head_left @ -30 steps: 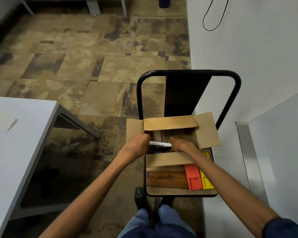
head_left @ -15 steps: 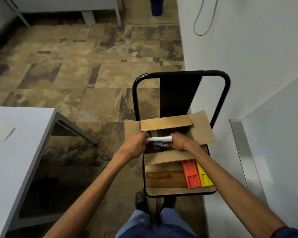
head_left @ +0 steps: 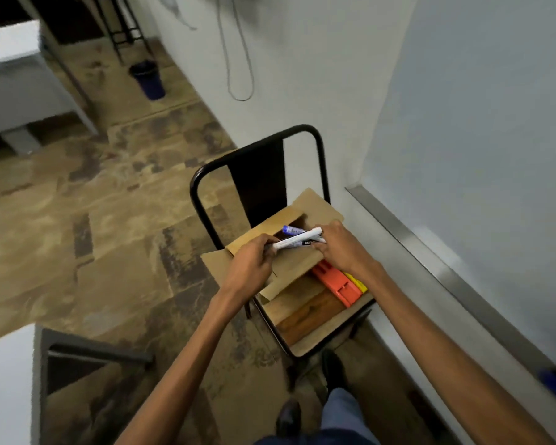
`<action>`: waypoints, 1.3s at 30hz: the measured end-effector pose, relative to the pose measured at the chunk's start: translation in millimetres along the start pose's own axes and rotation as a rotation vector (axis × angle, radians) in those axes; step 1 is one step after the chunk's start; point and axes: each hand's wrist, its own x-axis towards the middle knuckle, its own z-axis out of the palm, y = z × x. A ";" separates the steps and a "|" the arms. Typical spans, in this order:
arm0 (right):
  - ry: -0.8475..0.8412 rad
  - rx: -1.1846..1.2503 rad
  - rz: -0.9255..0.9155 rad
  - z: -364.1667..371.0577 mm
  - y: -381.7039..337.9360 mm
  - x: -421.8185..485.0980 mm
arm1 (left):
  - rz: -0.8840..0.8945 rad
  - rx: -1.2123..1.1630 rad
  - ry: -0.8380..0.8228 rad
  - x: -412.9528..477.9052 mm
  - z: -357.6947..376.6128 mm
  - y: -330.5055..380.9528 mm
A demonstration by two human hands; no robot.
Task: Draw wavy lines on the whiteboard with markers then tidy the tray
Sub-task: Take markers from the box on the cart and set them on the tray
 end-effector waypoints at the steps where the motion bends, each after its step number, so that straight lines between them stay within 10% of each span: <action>1: 0.045 0.001 0.046 -1.0 1.1 -14.0 | 0.038 0.000 -0.019 0.1 2.7 6.1; 18: 0.490 0.105 0.775 -35.5 104.7 -344.0 | 0.673 -0.129 -0.562 -87.4 170.2 206.2; 39: 0.619 0.032 1.046 -50.3 239.3 -725.2 | 0.689 -0.182 -0.705 -317.8 388.6 375.8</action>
